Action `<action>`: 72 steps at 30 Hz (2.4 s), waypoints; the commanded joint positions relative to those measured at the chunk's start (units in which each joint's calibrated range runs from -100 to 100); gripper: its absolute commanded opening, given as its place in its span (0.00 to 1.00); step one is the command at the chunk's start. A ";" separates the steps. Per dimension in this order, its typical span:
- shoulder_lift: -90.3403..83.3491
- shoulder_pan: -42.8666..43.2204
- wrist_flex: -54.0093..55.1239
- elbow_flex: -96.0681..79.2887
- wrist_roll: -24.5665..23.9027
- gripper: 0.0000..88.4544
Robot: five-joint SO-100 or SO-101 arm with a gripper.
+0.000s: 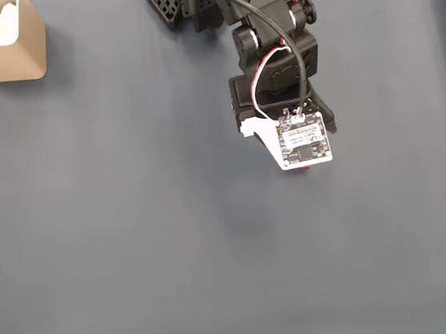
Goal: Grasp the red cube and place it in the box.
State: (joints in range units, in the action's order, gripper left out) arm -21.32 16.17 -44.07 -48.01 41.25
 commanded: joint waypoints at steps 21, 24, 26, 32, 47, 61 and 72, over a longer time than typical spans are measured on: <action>4.34 2.51 2.84 2.21 -0.73 0.38; 5.03 2.51 3.01 2.85 -0.73 0.38; 5.55 2.51 3.09 3.21 -0.73 0.38; 6.76 2.44 3.50 4.12 -0.59 0.38; 8.93 2.51 3.58 7.59 -0.68 0.38; 10.23 2.44 3.25 8.78 -0.44 0.24; 10.40 2.36 3.17 8.87 0.05 0.17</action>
State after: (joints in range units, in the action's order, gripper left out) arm -10.73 18.25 -41.13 -41.77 40.95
